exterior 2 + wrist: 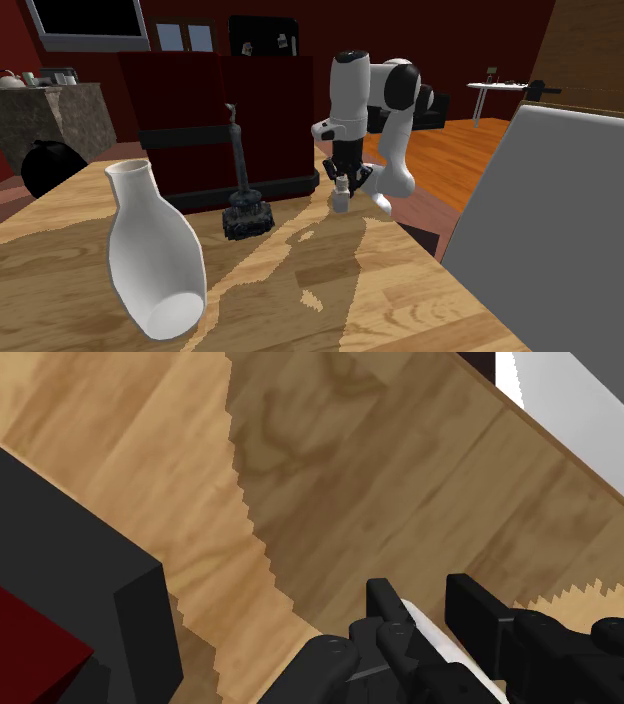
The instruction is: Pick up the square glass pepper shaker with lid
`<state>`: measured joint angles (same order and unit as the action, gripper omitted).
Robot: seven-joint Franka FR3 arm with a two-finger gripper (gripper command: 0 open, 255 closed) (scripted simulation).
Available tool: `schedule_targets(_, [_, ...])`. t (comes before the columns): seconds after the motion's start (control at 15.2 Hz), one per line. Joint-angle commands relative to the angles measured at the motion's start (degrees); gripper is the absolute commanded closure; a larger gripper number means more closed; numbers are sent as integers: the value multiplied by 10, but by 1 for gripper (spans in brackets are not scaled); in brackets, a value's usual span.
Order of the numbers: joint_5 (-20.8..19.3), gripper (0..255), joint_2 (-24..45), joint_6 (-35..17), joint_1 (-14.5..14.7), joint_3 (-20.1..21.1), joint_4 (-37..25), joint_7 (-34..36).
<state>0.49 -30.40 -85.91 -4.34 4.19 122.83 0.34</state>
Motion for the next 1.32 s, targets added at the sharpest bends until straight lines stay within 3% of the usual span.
schedule_targets(0.0, [0,255,0,-1,0,0,1,0])
schedule_targets(0.4, [0,255,0,0,0,0,0,0])
schedule_targets(1.25, [-2,255,30,98,-2,-1,-128,-1])
